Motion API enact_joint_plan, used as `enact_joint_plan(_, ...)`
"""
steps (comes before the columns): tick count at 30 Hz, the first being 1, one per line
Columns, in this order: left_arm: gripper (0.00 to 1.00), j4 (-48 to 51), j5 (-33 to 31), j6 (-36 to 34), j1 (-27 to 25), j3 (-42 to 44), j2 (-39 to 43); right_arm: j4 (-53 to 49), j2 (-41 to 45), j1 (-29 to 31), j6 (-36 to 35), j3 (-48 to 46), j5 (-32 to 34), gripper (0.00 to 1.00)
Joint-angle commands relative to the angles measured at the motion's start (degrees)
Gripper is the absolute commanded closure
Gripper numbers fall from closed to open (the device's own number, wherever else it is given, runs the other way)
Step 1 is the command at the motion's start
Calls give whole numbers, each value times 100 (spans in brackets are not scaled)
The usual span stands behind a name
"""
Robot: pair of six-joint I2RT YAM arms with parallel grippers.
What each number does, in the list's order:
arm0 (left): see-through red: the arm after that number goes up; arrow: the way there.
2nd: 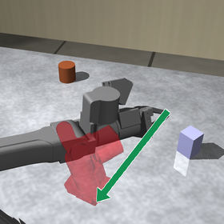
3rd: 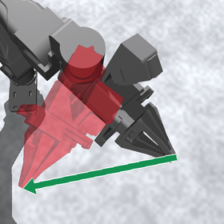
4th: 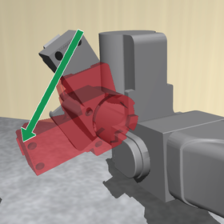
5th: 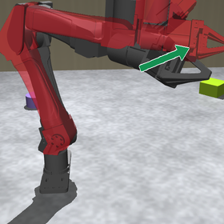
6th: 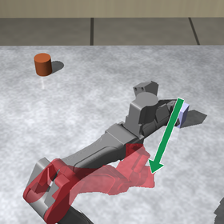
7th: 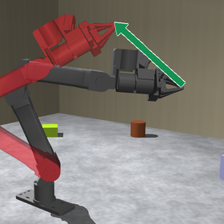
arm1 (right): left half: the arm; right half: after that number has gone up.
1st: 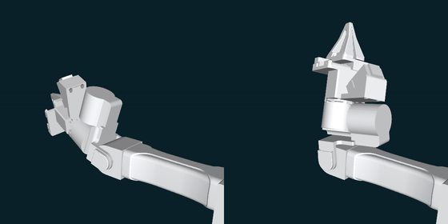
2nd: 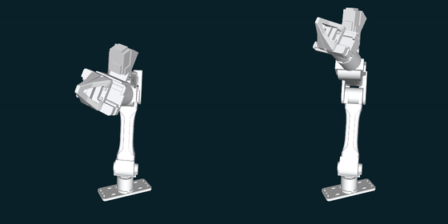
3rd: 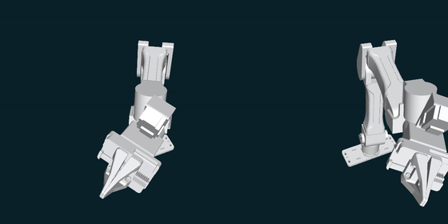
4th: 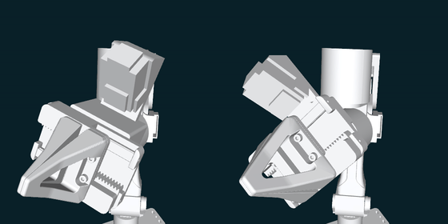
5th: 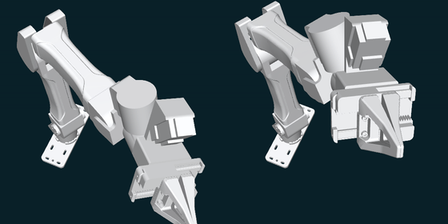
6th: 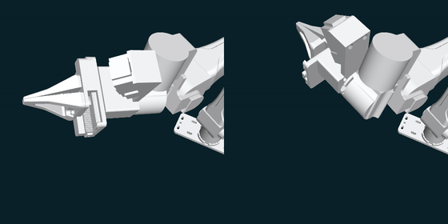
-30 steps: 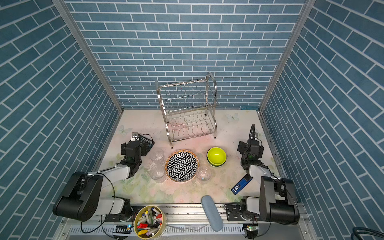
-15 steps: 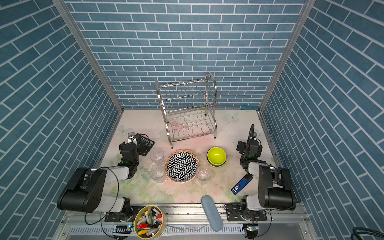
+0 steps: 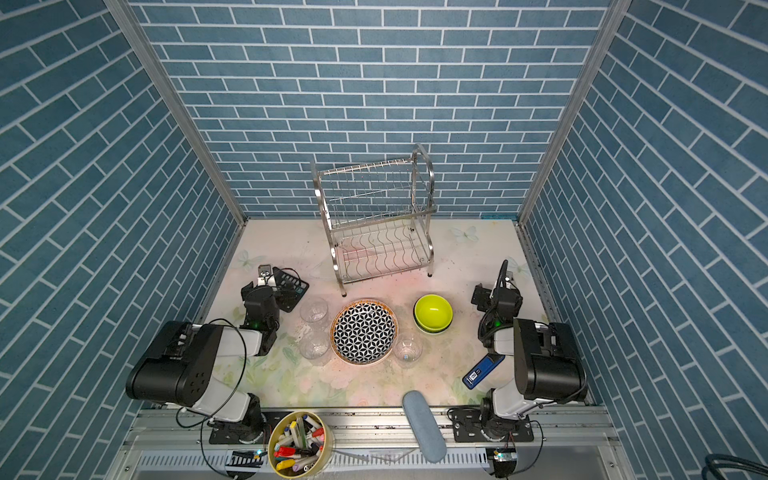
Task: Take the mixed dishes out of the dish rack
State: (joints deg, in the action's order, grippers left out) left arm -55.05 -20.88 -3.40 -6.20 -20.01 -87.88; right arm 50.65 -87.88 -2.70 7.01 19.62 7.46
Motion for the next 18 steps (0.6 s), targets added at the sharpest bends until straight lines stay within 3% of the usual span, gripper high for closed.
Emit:
enact_joint_plan(1,0,170,76,64,75,-82,-33,-90,-51,-18,-375,285,-649,1)
enact_joint_plan(18,0,153,76,57,81,-68,-34,-123,-48,-135,-340,295,-898,1)
